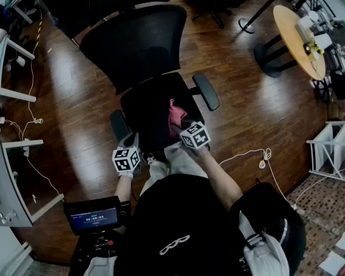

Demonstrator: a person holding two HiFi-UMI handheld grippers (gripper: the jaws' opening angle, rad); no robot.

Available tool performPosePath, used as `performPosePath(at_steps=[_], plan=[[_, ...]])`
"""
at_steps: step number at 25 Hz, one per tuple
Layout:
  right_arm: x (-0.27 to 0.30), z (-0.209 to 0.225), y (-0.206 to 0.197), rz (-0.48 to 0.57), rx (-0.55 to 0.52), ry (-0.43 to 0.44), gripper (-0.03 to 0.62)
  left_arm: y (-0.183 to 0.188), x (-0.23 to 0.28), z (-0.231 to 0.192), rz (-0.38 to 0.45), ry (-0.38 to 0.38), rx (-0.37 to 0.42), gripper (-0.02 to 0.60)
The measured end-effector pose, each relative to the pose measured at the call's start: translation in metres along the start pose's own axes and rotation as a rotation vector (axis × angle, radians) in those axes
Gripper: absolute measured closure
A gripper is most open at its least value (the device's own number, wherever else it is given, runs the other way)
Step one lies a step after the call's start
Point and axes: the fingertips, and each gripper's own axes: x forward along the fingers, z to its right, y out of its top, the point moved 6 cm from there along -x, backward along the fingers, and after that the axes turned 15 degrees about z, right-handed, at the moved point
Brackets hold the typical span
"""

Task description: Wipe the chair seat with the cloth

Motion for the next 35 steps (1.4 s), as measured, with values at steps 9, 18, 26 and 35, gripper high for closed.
performPosePath(at_steps=[9, 18, 26, 35], plan=[[0.077, 0.08, 0.018, -0.026, -0.02, 0.077, 0.525, 0.0, 0.07, -0.018, 0.014, 0.112, -0.026, 0.588], [0.197, 0.081, -0.016, -0.161, -0.061, 0.207, 0.525, -0.049, 0.081, -0.067, 0.036, 0.239, -0.104, 0.588], [0.353, 0.057, -0.025, -0.175, -0.024, 0.3, 0.525, -0.068, 0.091, -0.105, 0.026, 0.168, -0.086, 0.588], [0.461, 0.049, -0.045, -0.229, 0.048, 0.334, 0.525, -0.07, 0.099, -0.113, -0.087, 0.17, -0.233, 0.588]])
